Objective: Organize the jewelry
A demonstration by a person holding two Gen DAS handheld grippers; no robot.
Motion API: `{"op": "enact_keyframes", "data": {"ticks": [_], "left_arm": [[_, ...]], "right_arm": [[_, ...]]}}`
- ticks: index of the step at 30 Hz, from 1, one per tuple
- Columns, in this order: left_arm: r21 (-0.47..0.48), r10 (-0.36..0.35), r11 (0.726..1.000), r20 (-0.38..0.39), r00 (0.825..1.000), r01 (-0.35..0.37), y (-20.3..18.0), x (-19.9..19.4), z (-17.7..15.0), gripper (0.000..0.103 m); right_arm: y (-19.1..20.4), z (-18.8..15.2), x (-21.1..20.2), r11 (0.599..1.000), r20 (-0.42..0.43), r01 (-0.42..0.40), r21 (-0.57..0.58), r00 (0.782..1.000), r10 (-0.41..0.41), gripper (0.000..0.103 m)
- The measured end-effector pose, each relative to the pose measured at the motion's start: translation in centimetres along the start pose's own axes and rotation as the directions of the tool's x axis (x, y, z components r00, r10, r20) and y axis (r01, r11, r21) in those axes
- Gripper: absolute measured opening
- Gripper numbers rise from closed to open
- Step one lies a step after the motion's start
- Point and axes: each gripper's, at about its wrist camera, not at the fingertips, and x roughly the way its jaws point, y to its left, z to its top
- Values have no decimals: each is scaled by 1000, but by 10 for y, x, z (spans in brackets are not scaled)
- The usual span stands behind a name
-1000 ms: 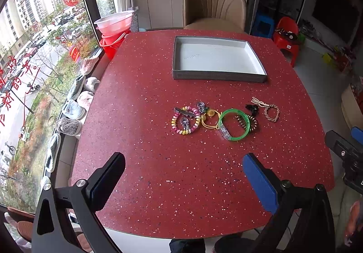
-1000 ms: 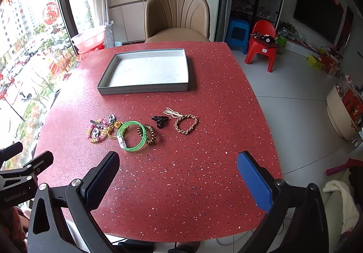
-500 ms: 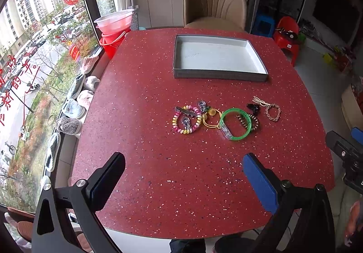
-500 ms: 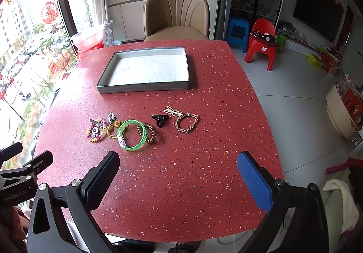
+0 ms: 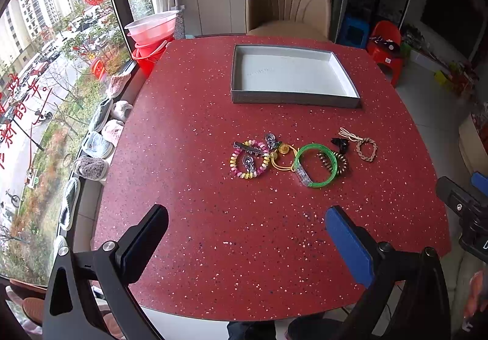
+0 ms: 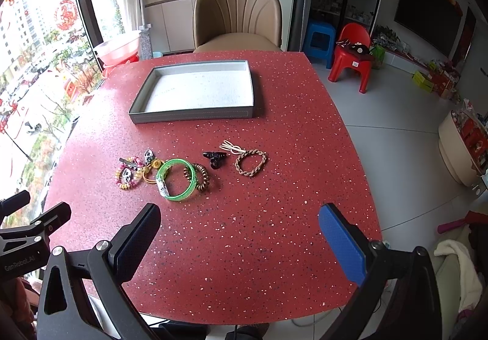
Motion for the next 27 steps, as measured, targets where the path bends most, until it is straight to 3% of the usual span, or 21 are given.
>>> {"op": "enact_keyframes", "data": {"ticks": [16, 27], "left_arm": [[-5, -14, 1000, -28, 999, 14, 3, 8, 6, 103], [-14, -60, 998, -137, 989, 59, 13, 53, 17, 103]], "right_arm": [[3, 2, 7, 1000, -31, 2, 3, 1000, -1, 103], [-3, 7, 42, 998, -145, 10, 55, 989, -2, 103]]}}
